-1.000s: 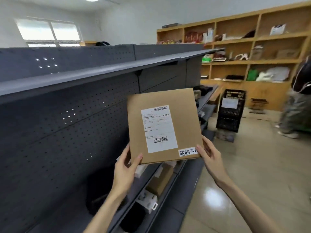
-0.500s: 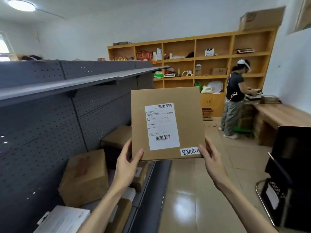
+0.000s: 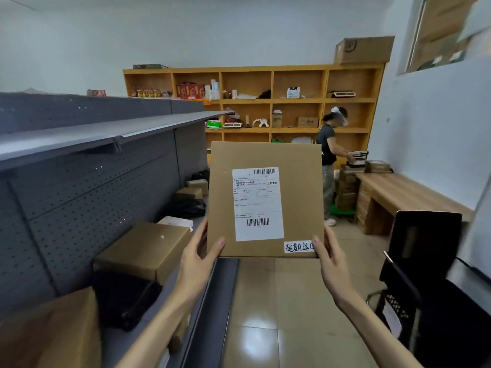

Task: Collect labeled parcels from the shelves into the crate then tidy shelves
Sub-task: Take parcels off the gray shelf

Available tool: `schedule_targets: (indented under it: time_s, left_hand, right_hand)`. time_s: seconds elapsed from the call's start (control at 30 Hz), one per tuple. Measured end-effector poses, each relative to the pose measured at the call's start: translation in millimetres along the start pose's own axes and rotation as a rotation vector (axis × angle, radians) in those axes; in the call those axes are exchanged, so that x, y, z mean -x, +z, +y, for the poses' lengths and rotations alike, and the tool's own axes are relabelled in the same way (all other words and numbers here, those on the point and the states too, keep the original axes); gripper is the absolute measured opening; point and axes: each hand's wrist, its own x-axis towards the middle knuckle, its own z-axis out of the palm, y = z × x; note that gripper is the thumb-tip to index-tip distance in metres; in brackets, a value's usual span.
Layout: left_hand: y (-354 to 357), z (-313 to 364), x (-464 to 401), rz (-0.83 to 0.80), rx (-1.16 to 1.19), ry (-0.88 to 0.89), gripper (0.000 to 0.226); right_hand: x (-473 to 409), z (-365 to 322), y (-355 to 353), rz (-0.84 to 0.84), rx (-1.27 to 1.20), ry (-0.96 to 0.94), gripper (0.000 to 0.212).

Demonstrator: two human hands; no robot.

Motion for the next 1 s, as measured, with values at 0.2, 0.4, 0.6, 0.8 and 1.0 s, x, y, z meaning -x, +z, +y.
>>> schedule_targets:
  time_s: [0.2, 0.4, 0.6, 0.8, 1.0]
  left_hand:
    - [9.2, -37.1, -78.7, -0.020, 0.050, 0.009, 0.062]
    - [23.1, -57.1, -172.3, -0.056, 0.107, 0.072, 0.056]
    - [43.5, -89.7, -241.3, -0.124, 0.127, 0.051, 0.062]
    - [64.9, -135.1, -307.3, -0.111, 0.163, -0.010, 0.068]
    - [104.0, -178.4, -385.4, -0.079, 0.149, -0.027, 0.055]
  right_hand:
    - [-72.5, 21.7, 20.7, 0.025, 0.098, 0.006, 0.047]
    - [-155.3, 38.1, 44.9, 0.065, 0.085, -0.009, 0.045]
    - [-211.2, 67.1, 50.6, 0.109, 0.096, -0.010, 0.039]
    - [-278.8, 106.6, 59.2, 0.110, 0.109, 0.002, 0.040]
    - [-369.0, 167.1, 54.3, 0.075, 0.138, 0.061, 0.054]
